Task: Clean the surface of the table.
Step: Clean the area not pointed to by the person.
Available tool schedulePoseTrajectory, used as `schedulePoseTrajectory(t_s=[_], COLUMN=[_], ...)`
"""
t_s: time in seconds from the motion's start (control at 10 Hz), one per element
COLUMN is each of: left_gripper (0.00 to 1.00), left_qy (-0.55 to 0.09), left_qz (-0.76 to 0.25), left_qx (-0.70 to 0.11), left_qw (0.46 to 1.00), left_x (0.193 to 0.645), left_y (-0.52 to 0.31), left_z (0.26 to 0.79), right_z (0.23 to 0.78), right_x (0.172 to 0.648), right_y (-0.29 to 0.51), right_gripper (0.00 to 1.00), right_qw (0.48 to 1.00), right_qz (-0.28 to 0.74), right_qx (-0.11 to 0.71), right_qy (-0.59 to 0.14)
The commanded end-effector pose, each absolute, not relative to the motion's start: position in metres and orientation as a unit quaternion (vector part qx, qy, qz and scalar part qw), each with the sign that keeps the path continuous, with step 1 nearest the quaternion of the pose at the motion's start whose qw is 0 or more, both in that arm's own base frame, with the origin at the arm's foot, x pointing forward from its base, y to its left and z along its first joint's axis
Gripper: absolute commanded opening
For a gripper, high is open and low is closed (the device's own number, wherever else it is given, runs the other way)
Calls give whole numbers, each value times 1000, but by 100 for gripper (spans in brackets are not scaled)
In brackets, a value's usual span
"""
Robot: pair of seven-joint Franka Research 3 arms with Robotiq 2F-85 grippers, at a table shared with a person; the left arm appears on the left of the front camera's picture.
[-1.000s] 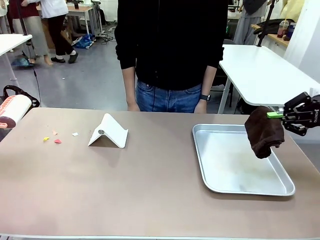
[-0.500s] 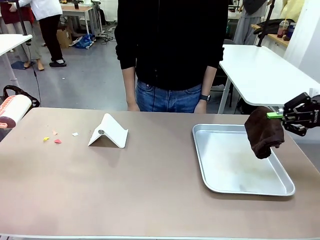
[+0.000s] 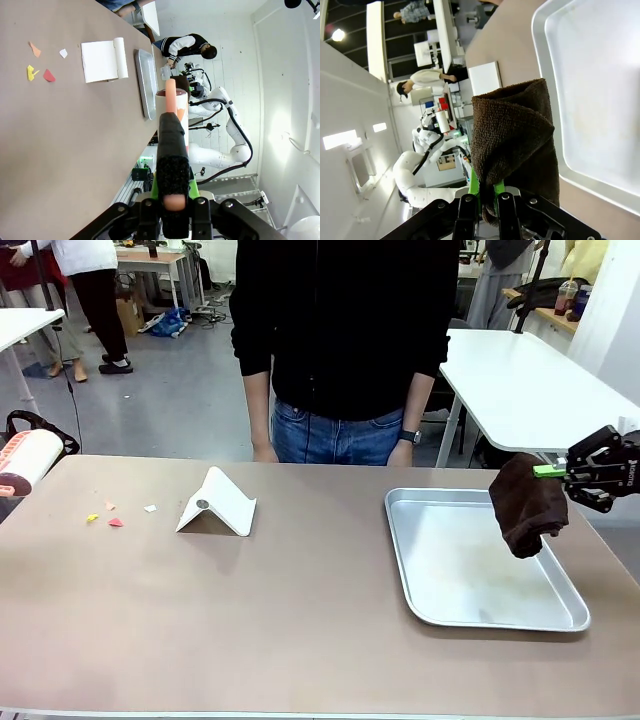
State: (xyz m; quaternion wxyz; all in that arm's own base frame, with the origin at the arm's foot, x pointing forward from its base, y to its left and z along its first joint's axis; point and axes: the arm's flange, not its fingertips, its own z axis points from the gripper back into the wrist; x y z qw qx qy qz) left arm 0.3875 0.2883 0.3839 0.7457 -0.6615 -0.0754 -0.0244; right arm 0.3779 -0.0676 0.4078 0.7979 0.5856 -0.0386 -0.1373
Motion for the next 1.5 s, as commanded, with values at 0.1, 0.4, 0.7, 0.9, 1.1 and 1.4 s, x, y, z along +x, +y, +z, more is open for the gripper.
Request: schedulePoseTrajectory(t_s=[0.1,0.4,0.7,0.9,1.1,1.4], left_gripper=[0,22,22,22,22,22], left_qy=[-78,-75,-77,-88,-82,-71], left_qz=[-35,-24,124,184,201,160], left_qx=[-665,-662,-552,-525,-491,-467], left_qw=[742,746,821,826,844,867], left_x=[384,388,419,441,451,446], left_y=[287,288,278,275,267,268], left_z=[387,384,375,366,357,351], right_z=[409,409,409,409,409,409], right_x=[376,376,376,376,376,376], right_y=[-70,-70,-70,-70,-70,-70], right_gripper=[12,12,12,12,12,12], right_qw=[797,797,797,797,797,797], right_qz=[-128,-128,-128,-128,-128,-128], right_qx=[588,588,588,588,588,588], right_qy=[-39,-39,-39,-39,-39,-39])
